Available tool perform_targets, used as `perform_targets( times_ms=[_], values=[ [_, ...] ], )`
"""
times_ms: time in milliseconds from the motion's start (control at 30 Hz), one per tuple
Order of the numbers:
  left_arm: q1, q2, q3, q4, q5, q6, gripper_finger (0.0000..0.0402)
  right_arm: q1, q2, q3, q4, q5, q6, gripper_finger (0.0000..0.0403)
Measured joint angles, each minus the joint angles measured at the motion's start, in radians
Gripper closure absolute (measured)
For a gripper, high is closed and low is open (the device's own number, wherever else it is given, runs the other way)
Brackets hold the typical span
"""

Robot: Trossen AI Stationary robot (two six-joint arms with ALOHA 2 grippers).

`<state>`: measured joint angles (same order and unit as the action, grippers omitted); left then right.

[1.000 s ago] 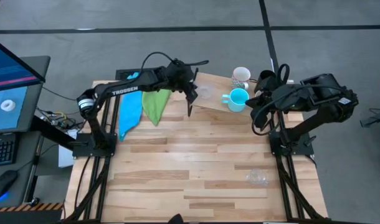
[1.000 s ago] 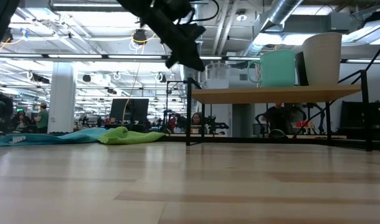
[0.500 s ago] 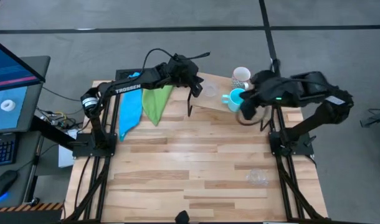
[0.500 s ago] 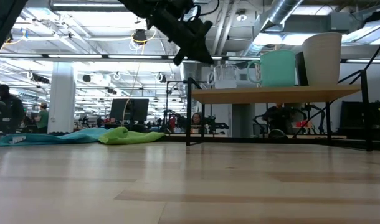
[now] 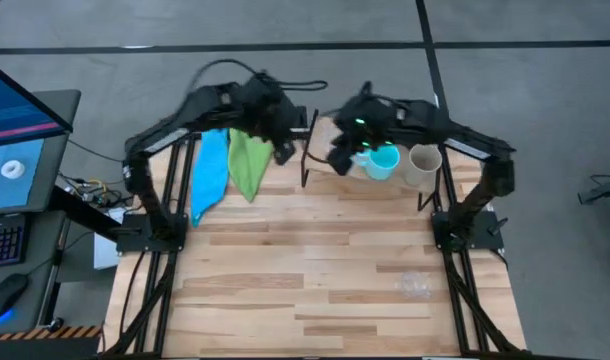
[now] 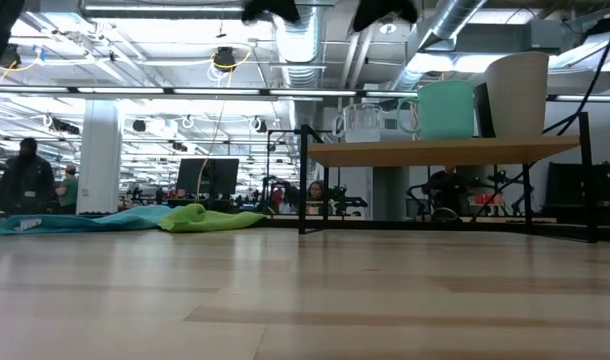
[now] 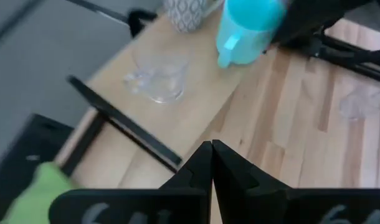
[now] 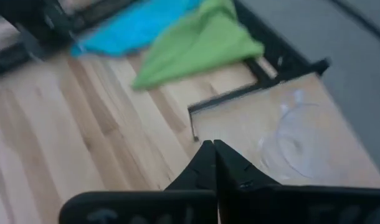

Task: Stack small to large cups/mugs on shelf
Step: Put the left transparent mug on the shelf

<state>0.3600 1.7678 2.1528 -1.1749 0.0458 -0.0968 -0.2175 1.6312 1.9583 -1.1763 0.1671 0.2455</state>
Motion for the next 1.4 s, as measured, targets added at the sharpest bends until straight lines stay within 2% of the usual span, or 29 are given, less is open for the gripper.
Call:
perform_targets(
  times_ms=[133, 267, 367, 533, 767, 1033, 1400],
  values=[
    [-0.066, -0.077, 0.127, -0.151, -0.157, -0.033, 0.0401, -0.05, 0.117, 0.0, 0.035, -0.069, -0.047, 0.0398],
    [-0.135, -0.166, 0.172, -0.197, -0.305, -0.103, 0.0401, -0.056, 0.227, 0.005, 0.04, -0.084, -0.088, 0.0397],
    [-0.183, -0.227, 0.174, -0.205, -0.384, -0.153, 0.0401, -0.055, 0.288, 0.023, 0.04, -0.071, -0.098, 0.04],
    [-0.243, -0.282, 0.173, -0.209, -0.472, -0.212, 0.0401, -0.056, 0.35, 0.066, 0.026, 0.028, -0.107, 0.04],
    [-0.281, -0.296, 0.172, -0.211, -0.488, -0.232, 0.0401, -0.084, 0.355, 0.069, 0.012, 0.067, -0.122, 0.0401],
    [-0.282, -0.291, 0.158, -0.23, -0.488, -0.23, 0.0401, -0.133, 0.352, 0.068, -0.054, 0.094, -0.115, 0.0401],
    [-0.282, -0.292, 0.158, -0.234, -0.472, -0.222, 0.0401, -0.163, 0.352, 0.068, -0.061, 0.127, -0.114, 0.0401]
  ],
)
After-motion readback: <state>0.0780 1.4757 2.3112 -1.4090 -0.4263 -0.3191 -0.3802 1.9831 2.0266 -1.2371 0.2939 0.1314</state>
